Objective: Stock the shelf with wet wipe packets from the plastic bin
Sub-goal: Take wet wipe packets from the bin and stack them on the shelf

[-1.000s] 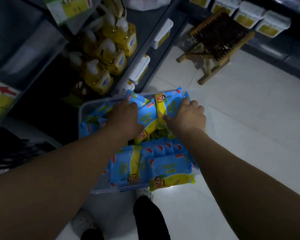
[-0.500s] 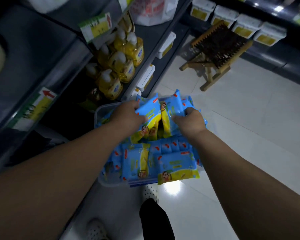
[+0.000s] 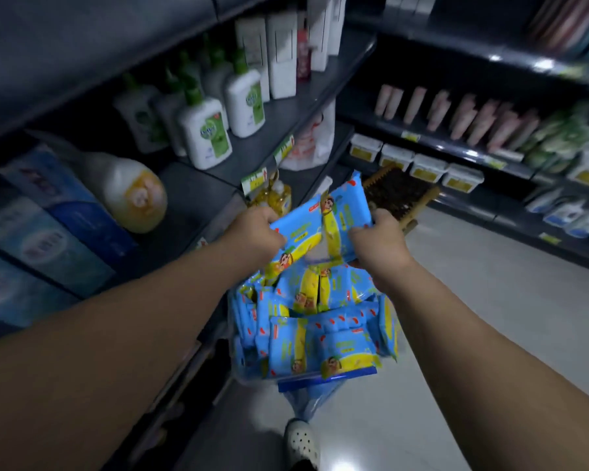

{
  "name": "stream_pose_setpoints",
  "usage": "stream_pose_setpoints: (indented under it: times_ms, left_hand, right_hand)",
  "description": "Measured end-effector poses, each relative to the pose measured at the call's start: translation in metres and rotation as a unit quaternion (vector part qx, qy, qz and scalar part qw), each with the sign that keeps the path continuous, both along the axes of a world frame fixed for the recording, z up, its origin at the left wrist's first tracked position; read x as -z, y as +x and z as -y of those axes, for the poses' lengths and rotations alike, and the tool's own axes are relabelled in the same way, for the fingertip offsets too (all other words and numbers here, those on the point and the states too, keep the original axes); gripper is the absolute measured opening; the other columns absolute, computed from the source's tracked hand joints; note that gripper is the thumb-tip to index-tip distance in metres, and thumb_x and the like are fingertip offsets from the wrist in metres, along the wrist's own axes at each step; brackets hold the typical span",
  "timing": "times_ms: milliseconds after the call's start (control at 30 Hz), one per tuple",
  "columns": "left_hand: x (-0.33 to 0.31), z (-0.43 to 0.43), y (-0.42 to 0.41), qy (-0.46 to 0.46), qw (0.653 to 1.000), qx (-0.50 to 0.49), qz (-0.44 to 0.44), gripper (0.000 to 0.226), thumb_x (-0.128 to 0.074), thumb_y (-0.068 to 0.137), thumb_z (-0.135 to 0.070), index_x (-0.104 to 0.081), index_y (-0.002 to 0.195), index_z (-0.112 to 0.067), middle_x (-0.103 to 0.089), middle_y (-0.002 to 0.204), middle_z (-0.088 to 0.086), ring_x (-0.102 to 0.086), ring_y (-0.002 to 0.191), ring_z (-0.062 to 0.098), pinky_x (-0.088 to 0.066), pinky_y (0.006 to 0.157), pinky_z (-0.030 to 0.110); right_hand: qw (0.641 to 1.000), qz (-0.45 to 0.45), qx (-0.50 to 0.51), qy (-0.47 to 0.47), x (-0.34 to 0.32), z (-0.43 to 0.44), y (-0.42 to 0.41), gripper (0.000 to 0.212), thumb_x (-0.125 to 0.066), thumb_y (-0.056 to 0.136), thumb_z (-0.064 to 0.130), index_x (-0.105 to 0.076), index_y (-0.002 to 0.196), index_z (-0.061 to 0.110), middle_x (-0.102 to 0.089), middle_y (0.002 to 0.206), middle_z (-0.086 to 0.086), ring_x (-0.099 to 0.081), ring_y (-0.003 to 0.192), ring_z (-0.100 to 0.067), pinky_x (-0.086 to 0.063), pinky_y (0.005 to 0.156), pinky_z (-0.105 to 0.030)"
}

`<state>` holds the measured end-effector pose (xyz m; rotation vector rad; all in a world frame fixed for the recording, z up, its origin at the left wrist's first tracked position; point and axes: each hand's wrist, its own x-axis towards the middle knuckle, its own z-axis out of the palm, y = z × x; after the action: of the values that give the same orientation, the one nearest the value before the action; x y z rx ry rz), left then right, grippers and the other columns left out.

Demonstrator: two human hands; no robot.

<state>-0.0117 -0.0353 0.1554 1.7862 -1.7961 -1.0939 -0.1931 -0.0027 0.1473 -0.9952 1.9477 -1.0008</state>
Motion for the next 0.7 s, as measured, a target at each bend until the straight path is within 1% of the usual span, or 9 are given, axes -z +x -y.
stream_pose_setpoints:
  times_ms: [100,167,233,333,433,467,567,633,700]
  left_hand:
    - [-0.051,-0.011,0.010,-0.038,0.999,0.002,-0.002,0.013,-0.066,0.083,-0.013,-0.064,0.095,-0.017,-0.065,0.086,0.006,-0.061,0.072,0.020,-0.050,0.061,0.028]
    - [-0.086,-0.019,0.016,-0.069,0.998,0.005,0.004,0.012,-0.066,0.083,-0.014,-0.063,0.093,-0.018,-0.063,0.083,0.004,-0.059,0.068,0.019,-0.048,0.057,0.027]
    - [-0.120,-0.028,0.023,-0.111,0.994,0.004,0.014,0.011,-0.067,0.082,-0.016,-0.063,0.092,-0.018,-0.064,0.087,0.006,-0.062,0.077,0.024,-0.051,0.065,0.032]
    - [-0.170,-0.041,0.038,-0.165,0.986,-0.001,0.021,0.011,-0.068,0.081,-0.017,-0.061,0.088,-0.023,-0.064,0.092,0.006,-0.062,0.081,0.024,-0.051,0.071,0.031]
    - [-0.219,-0.055,0.060,-0.212,0.977,-0.024,0.017,0.013,-0.070,0.081,-0.018,-0.063,0.090,-0.024,-0.066,0.094,0.006,-0.065,0.087,0.026,-0.055,0.076,0.035]
    - [-0.234,-0.060,0.069,-0.227,0.973,-0.034,0.015,0.013,-0.070,0.081,-0.019,-0.064,0.091,-0.023,-0.066,0.093,0.005,-0.065,0.086,0.025,-0.054,0.076,0.034]
    - [-0.276,-0.078,0.101,-0.265,0.962,-0.063,0.008,0.012,-0.070,0.081,-0.018,-0.066,0.092,-0.021,-0.066,0.092,0.005,-0.064,0.085,0.023,-0.051,0.074,0.031]
    - [-0.298,-0.090,0.126,-0.286,0.955,-0.081,0.017,0.011,-0.070,0.081,-0.017,-0.067,0.091,-0.019,-0.068,0.094,0.007,-0.064,0.088,0.025,-0.051,0.075,0.032]
    - [-0.316,-0.102,0.157,-0.299,0.948,-0.105,0.028,0.011,-0.069,0.082,-0.016,-0.068,0.092,-0.017,-0.068,0.093,0.007,-0.065,0.087,0.025,-0.052,0.077,0.034]
  right_hand:
    - [0.999,-0.010,-0.013,-0.035,-0.053,-0.013,0.010,0.011,-0.052,0.088,0.013,-0.046,0.096,0.009,-0.054,0.093,-0.013,-0.060,0.080,-0.032,-0.056,0.069,-0.051]
    - [0.997,-0.023,-0.015,-0.072,-0.087,-0.022,0.018,0.008,-0.053,0.086,0.015,-0.047,0.091,0.013,-0.055,0.089,-0.012,-0.060,0.076,-0.033,-0.056,0.062,-0.048]
    - [0.994,-0.032,-0.021,-0.105,-0.120,-0.030,0.027,0.010,-0.053,0.086,0.014,-0.044,0.083,0.018,-0.054,0.082,-0.008,-0.055,0.066,-0.027,-0.049,0.052,-0.039]
    - [0.987,-0.030,-0.032,-0.152,-0.168,-0.041,0.045,0.009,-0.053,0.086,0.011,-0.046,0.088,0.017,-0.055,0.085,-0.007,-0.057,0.070,-0.024,-0.055,0.059,-0.045]
    - [0.977,-0.032,-0.049,-0.207,-0.212,-0.050,0.064,0.013,-0.053,0.087,0.006,-0.049,0.094,0.016,-0.055,0.087,-0.004,-0.057,0.070,-0.018,-0.053,0.047,-0.031]
    - [0.972,-0.038,-0.055,-0.226,-0.226,-0.052,0.071,0.013,-0.053,0.086,0.006,-0.050,0.091,0.017,-0.056,0.086,-0.004,-0.058,0.070,-0.019,-0.053,0.049,-0.031]
    - [0.955,-0.042,-0.074,-0.283,-0.263,-0.056,0.099,0.017,-0.052,0.081,0.004,-0.050,0.081,0.021,-0.058,0.080,-0.004,-0.060,0.070,-0.024,-0.056,0.062,-0.044]
    - [0.944,-0.032,-0.100,-0.313,-0.282,-0.058,0.122,0.014,-0.051,0.082,0.005,-0.053,0.083,0.019,-0.058,0.079,-0.007,-0.060,0.069,-0.027,-0.055,0.063,-0.052]
    - [0.933,-0.023,-0.128,-0.337,-0.296,-0.060,0.150,0.017,-0.052,0.083,0.006,-0.055,0.081,0.023,-0.057,0.079,-0.006,-0.060,0.070,-0.031,-0.055,0.065,-0.057]
